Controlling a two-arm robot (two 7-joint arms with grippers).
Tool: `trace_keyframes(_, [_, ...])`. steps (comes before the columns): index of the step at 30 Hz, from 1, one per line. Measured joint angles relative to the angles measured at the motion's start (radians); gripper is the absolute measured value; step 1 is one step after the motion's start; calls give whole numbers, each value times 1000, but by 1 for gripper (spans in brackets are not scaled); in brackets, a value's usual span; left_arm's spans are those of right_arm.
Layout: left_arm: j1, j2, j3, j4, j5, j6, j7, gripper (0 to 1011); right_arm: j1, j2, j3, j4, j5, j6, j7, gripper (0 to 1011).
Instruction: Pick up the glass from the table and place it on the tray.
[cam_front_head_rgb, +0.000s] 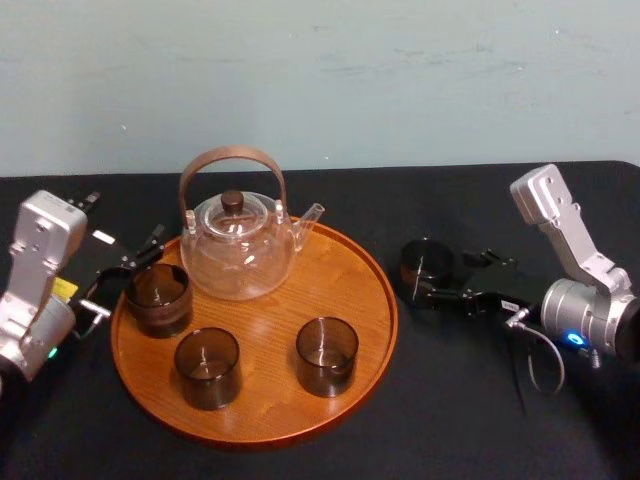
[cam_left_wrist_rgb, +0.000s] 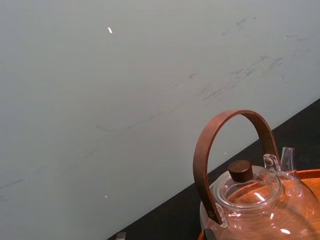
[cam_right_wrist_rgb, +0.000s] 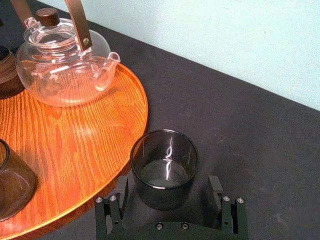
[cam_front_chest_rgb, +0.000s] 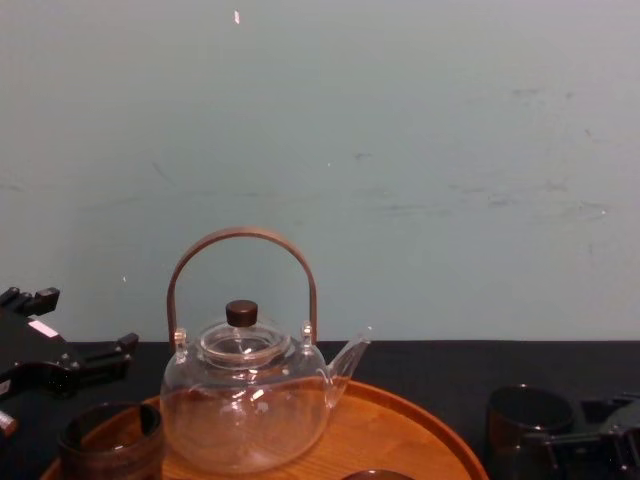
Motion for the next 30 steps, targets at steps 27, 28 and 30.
trace_keyframes(27, [0,0,0,0,0,0,0,1001,98,-64,-42,115,-24,18,31,1002])
trace_keyframes(28, [0,0,0,0,0,0,0,1001,101,-66,-43,119,-24,18,32,1002])
trace_keyframes(30, [0,0,0,0,0,0,0,1001,109,-71,-47,130,-27,17,34,1002])
